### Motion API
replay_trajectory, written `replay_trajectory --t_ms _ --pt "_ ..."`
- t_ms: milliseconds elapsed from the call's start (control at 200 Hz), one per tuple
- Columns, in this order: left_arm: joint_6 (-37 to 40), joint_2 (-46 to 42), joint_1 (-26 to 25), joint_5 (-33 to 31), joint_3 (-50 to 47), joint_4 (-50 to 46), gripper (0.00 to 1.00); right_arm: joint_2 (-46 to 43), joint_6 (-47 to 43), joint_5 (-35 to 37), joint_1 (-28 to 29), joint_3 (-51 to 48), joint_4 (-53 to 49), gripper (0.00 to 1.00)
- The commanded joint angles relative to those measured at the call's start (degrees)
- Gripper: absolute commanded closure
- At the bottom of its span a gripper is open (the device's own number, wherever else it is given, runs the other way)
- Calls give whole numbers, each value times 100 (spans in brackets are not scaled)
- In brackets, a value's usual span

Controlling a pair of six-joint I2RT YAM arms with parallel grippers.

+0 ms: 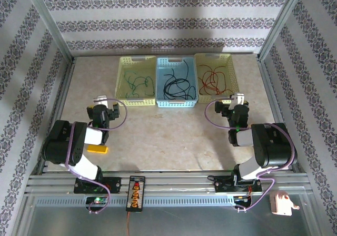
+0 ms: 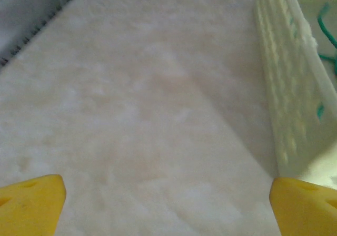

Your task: Untangle the cables

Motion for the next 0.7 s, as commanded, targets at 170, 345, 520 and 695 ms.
replay_trajectory --t_ms 170,345,520,695 --pt "12 -57 136 443 165 316 1 19 132 172 1 221 -40 2" --pt "73 56 136 428 129 633 1 22 22 79 52 263 -176 2" --pt "63 29 136 430 147 533 1 20 -92 -366 17 449 -356 2" --pt "69 44 136 423 150 564 1 21 -61 -470 -40 478 -413 2"
